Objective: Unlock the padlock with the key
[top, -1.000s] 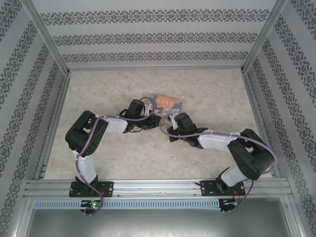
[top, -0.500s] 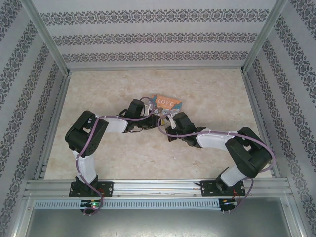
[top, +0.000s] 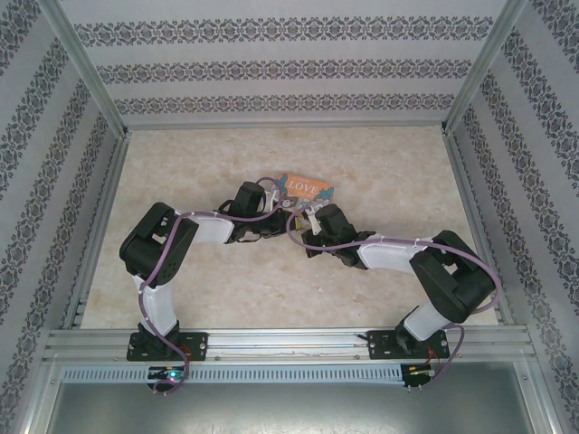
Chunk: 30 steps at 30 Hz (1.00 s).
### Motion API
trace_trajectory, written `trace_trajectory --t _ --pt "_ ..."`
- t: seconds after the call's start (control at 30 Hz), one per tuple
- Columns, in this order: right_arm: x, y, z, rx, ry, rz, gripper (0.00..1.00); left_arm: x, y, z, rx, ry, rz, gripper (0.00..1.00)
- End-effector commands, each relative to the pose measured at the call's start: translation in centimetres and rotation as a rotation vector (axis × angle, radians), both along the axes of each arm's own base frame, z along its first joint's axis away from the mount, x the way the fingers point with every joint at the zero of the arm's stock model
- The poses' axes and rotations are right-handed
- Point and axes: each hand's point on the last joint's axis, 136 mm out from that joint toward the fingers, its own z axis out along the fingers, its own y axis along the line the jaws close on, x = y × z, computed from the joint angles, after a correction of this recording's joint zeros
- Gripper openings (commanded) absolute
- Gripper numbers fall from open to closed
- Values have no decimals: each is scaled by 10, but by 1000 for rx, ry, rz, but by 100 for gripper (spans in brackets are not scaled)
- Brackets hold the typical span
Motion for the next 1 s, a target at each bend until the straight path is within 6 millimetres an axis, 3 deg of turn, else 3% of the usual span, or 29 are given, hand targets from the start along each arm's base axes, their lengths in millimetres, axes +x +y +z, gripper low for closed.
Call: trace_trajectory --t 0.0,0.33,0.97 --pt "13 10 15 30 -71 -9 0 2 -13 29 -65 -41 -34 15" --pt "24 9 24 45 -163 -44 0 1 -13 31 -73 -31 -32 15" --pt "35 28 31 118 -199 -23 0 1 -16 30 -91 -9 -31 14"
